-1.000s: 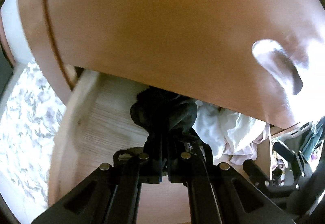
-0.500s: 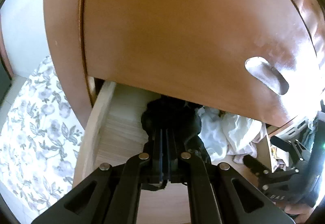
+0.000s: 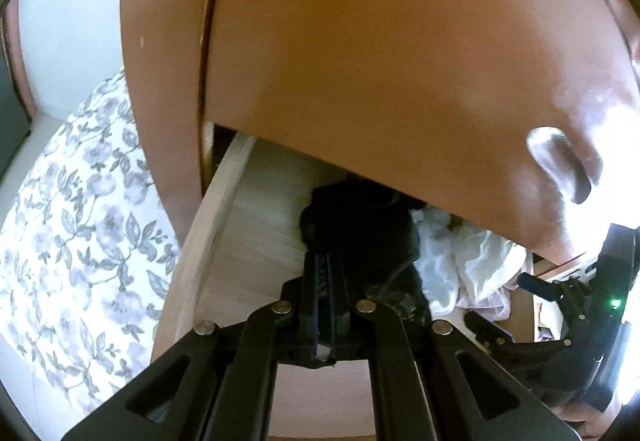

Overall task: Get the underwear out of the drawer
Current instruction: 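Close the left tool on the black mesh item while the right tool reaches the pink cloth, then close the right tool on the pink cloth in the drawer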

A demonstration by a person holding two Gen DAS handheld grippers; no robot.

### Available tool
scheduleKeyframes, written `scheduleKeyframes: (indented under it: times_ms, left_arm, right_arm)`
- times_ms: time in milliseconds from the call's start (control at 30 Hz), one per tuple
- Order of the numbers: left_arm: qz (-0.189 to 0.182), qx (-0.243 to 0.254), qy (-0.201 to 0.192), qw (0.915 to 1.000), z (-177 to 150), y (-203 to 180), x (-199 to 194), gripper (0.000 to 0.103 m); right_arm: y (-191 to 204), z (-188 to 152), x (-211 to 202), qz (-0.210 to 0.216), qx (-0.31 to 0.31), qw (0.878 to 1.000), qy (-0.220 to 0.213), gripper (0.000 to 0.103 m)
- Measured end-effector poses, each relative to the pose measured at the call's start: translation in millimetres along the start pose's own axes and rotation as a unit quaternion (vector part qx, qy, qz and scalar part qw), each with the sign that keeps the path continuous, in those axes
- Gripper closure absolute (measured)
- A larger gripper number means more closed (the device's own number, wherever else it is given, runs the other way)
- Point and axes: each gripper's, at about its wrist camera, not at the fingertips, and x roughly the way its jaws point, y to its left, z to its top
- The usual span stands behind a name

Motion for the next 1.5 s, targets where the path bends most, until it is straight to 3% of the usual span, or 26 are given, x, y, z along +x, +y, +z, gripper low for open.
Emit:
scheduleKeyframes:
  times_ms: [167,233,267,300,433,467,700,833,1067,1200,1500]
  left_arm:
    - [0.008,0.007,0.035,0.9993,1,-2,10,0.097]
    - [0.006,0.014,0.04,0.9991,0,-5,12,0.088]
    - [0.004,0.016,0.044,0.9989,0,-5,13,0.077]
    - [0.002,0.017,0.046,0.9988,0,-6,13,0.069]
    - [0.0,0.028,0.056,0.998,-1,-10,15,0.067]
    - [-0.002,0.029,0.061,0.9977,-2,-10,17,0.061]
    - [-0.004,0.049,0.079,0.9957,-4,-21,21,0.047]
    - [0.003,0.061,0.089,0.9941,-5,-26,26,0.045]
    - [0.014,0.057,0.112,0.992,-3,-31,37,0.045]
    - [0.031,0.061,0.127,0.9896,-1,-37,47,0.045]
    - [0.034,0.047,0.157,0.9859,6,-43,68,0.045]
  right_arm:
    - [6,13,2,-0.006,-0.036,0.999,0.006,0.014]
    - [11,21,9,-0.012,-0.047,0.999,0.012,0.014]
    - [13,22,11,-0.011,-0.052,0.998,0.017,0.015]
    - [14,24,11,-0.014,-0.059,0.998,0.017,0.018]
    - [17,32,18,-0.031,-0.067,0.997,0.026,0.023]
    - [17,32,20,-0.032,-0.07,0.996,0.033,0.025]
    - [12,26,34,-0.055,-0.089,0.993,0.06,0.048]
    - [13,18,39,-0.054,-0.104,0.991,0.069,0.061]
    - [20,-1,48,-0.066,-0.12,0.988,0.078,0.072]
    - [14,-8,53,-0.074,-0.11,0.988,0.079,0.094]
    - [7,-15,26,-0.049,-0.098,0.992,0.068,0.097]
